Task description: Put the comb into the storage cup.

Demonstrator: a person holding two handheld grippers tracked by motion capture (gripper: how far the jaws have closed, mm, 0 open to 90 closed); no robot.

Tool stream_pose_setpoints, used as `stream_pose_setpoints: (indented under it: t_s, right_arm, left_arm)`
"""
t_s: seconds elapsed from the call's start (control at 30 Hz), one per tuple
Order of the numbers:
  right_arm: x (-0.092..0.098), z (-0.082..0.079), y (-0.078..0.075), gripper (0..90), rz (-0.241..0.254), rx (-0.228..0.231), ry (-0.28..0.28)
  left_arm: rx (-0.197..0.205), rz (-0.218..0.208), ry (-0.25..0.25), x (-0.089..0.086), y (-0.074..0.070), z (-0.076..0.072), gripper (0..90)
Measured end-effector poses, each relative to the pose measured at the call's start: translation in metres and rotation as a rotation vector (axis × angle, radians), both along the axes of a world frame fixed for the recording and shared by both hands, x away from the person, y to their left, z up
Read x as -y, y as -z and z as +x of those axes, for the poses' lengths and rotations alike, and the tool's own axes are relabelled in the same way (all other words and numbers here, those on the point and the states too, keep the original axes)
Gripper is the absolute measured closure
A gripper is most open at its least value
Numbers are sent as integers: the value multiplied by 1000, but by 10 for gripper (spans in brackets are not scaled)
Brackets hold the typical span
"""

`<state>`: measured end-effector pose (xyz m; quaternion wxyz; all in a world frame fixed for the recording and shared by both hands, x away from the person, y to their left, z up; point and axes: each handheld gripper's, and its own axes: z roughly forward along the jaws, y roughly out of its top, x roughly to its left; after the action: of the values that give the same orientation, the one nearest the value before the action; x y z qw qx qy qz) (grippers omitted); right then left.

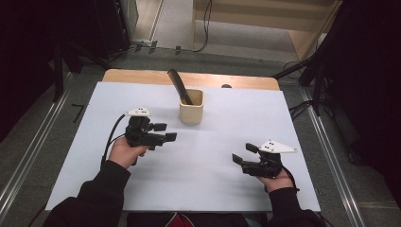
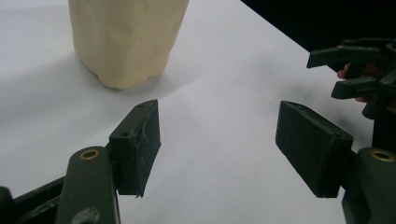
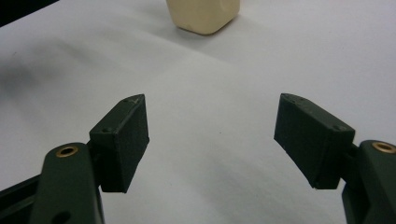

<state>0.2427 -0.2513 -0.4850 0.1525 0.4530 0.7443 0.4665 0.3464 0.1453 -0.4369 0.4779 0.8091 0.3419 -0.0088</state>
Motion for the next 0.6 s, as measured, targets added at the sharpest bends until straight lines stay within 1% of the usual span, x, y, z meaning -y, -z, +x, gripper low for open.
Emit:
stream_pose_setpoints:
  t_s: [0.1, 0.3, 0.37, 0.6]
  right_arm:
    - [0, 0, 0, 243, 1, -3, -3]
    - [0, 0, 0, 243, 3, 1, -4]
    - [0, 0, 0, 243, 3, 2, -4]
    - [0, 0, 0, 242, -1, -1, -9]
  left_arm:
    - [3, 6, -3, -2, 2, -5, 315]
    - [0, 25, 20, -3, 6, -14, 313]
    - [-6, 33, 32, -4, 7, -17, 296]
    - [1, 36, 40, -7, 6, -26, 292]
